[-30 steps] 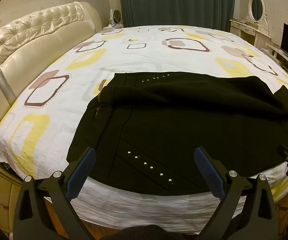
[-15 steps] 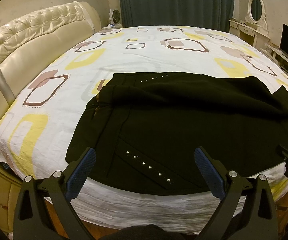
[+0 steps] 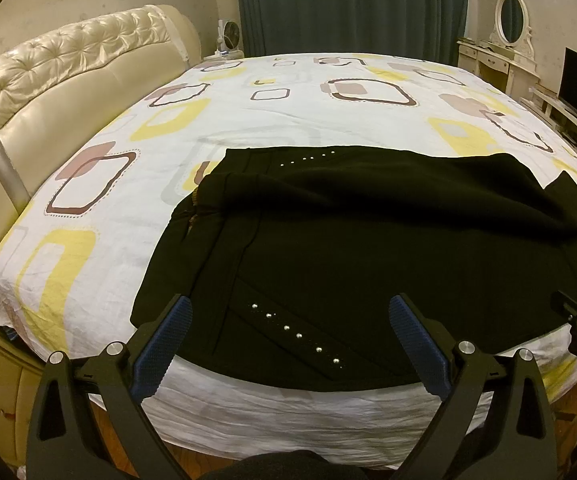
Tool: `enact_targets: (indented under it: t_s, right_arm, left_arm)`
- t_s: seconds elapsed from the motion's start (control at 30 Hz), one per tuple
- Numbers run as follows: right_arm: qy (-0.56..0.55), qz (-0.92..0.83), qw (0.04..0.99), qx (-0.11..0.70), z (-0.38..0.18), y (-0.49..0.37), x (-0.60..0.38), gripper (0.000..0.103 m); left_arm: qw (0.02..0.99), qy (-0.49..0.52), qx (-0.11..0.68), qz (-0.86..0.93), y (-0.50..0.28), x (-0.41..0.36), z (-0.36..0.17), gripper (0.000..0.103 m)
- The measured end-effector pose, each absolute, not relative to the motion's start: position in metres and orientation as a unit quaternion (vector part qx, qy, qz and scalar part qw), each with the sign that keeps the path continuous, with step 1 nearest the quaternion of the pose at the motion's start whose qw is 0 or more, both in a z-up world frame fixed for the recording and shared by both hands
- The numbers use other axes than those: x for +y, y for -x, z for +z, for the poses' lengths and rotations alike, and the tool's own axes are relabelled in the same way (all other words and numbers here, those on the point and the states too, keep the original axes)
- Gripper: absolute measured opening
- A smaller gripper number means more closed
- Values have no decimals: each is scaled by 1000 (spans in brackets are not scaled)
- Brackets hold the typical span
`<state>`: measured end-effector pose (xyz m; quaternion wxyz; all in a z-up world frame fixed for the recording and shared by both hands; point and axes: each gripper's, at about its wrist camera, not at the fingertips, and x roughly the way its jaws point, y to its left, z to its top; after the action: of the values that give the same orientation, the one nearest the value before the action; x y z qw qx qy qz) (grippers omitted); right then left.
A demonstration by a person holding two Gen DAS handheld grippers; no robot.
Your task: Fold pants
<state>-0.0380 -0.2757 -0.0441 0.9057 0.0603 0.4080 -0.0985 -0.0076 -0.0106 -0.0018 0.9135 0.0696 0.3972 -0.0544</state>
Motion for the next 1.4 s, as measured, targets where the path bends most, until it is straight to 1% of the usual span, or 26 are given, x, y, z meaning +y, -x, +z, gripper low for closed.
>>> enact_targets:
  t_s: [0.5, 0.63, 0.7, 0.9, 1.07, 1.17, 1.27, 1.33, 1.4]
  right_arm:
    - [-62, -96, 906, 408, -45, 38, -275, 101]
    - [-72, -78, 904, 415, -45, 35, -276, 101]
    - [-82, -54, 904, 417, -42, 30, -280, 101]
    - [-107, -7, 909, 403, -22, 5, -305, 101]
    - [-141, 53, 903, 402, -6, -52, -342, 101]
    - [-147, 74, 895, 414, 0, -101, -363, 101]
    - [-148, 86, 885, 433, -1, -145, -375, 101]
    - [-155, 112, 865, 465, -10, -181, -378, 101]
    - [-160, 141, 843, 493, -22, -207, -376, 101]
  left_arm:
    - [913, -70, 398, -56, 8, -12, -2, 99]
    - [906, -61, 411, -80, 2, -8, -2, 99]
    - [897, -40, 427, -105, -9, 2, 0, 99]
    - [876, 16, 465, -131, -67, 63, -1, 99]
    - [852, 69, 489, -171, -136, 107, -8, 98]
    - [847, 58, 491, -196, -178, 109, -13, 99]
    - [847, 11, 494, -195, -221, 101, -28, 99]
    - [844, -11, 499, -195, -248, 96, -39, 99]
    - [834, -2, 509, -213, -271, 96, -48, 99]
